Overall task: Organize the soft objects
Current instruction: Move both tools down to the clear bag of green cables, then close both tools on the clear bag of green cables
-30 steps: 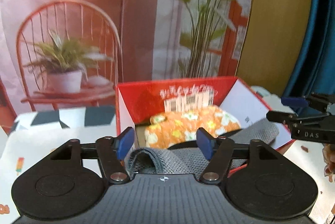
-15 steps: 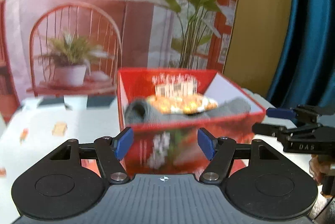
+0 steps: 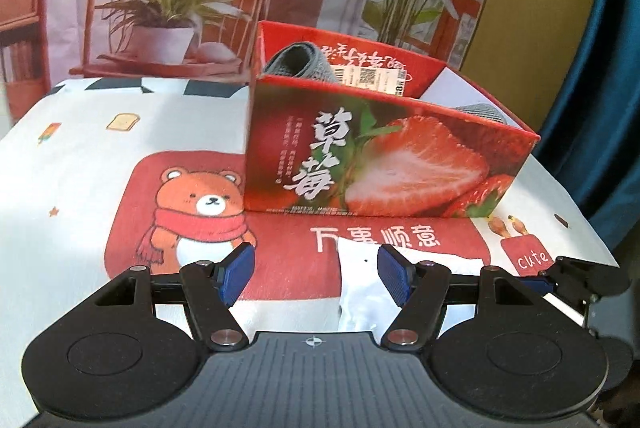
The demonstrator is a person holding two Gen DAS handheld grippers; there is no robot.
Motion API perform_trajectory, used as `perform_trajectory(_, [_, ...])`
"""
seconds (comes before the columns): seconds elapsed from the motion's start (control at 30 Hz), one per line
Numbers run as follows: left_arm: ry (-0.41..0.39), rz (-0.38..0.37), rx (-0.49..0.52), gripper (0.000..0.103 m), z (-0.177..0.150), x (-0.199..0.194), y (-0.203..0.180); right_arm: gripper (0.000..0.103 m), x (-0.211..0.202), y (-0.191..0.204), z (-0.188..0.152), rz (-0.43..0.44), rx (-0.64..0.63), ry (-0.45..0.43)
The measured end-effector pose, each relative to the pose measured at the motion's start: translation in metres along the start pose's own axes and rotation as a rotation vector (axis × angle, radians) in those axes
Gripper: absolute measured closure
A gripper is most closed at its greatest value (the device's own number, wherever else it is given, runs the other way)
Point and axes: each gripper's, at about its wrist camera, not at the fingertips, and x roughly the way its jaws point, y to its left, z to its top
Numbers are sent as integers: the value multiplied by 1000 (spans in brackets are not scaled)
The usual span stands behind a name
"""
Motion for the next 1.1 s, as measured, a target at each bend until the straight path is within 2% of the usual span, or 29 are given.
perform_trajectory(0.17, [5,15,-12,33,-6,2,1,19,11,17,-3,-19,-113,30])
perform_trajectory(0.27, [10,21,-23,33,-7,4,2,19,16,10,-1,-9,-73,33])
perform_trajectory(0.53, [20,34,-31,33,-11,7,3,28,23,-14,1,-14,14,9])
perform_trajectory(0.63, [20,33,-30,33,-11,8,3,38,26,-22,6,-38,26,-3])
perform_trajectory(0.7, [22,30,-30,33,-12,8,3,49,24,-29,11,-56,47,-17])
perform_trajectory(0.83, [27,13,-15,33,-13,10,-1,50,20,-48,20,-32,119,-45])
perform_trajectory(0.97, [43,-18,25,33,-14,15,-9,50,16,-49,24,-31,118,-72])
perform_trajectory(1.1, [31,-47,118,33,-5,27,-21,50,10,-55,33,-18,162,-108])
